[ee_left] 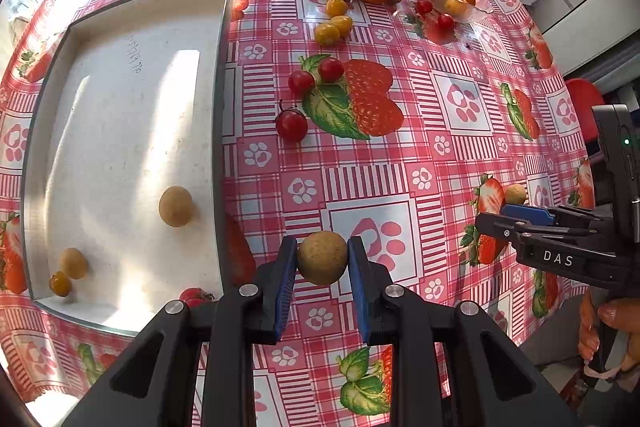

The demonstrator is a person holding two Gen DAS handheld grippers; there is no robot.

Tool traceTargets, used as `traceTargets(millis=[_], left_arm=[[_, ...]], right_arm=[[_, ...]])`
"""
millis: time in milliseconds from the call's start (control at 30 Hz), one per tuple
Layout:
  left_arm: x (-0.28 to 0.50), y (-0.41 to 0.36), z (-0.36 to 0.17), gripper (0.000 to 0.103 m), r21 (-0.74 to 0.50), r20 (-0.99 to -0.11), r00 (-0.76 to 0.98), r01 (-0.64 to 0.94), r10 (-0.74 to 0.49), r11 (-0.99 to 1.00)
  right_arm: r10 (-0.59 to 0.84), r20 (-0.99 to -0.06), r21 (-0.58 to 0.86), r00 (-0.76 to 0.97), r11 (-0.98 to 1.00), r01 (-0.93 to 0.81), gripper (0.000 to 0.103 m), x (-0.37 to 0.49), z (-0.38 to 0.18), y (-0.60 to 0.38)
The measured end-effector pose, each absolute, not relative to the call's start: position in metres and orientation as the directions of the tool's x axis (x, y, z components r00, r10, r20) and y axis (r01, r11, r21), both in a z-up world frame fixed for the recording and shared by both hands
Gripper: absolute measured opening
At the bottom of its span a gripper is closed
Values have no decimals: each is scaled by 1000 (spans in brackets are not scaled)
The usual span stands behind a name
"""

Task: Organize fruits
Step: 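Close the left tool on a tan round fruit while the right tool grasps another tan fruit, then carry both tan fruits over the white tray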

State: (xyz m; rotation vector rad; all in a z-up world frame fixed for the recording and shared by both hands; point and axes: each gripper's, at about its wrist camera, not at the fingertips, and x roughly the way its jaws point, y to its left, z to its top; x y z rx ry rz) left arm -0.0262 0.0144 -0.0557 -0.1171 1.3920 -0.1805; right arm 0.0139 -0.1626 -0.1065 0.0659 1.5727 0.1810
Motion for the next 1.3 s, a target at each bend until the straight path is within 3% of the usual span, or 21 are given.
traceTargets(millis=[633, 733, 1067, 1300], left_arm=[[-25, -2, -53, 27, -182, -967, 162, 105, -198, 978], [-25, -2, -52, 27, -182, -966, 167, 107, -198, 977], [-22, 4, -45, 27, -187, -962, 182, 104, -203, 977], [-20, 26, -27, 27, -188, -953, 227, 75, -200, 979]], right_arm=[[150, -988, 151, 45, 988, 22, 50, 4, -99, -218], [153, -988, 153, 10, 988, 36, 30, 6, -108, -218], [181, -982, 183, 50, 983, 33, 30, -1, -89, -218], [241, -967, 233, 86, 968, -89, 30, 21, -55, -179]])
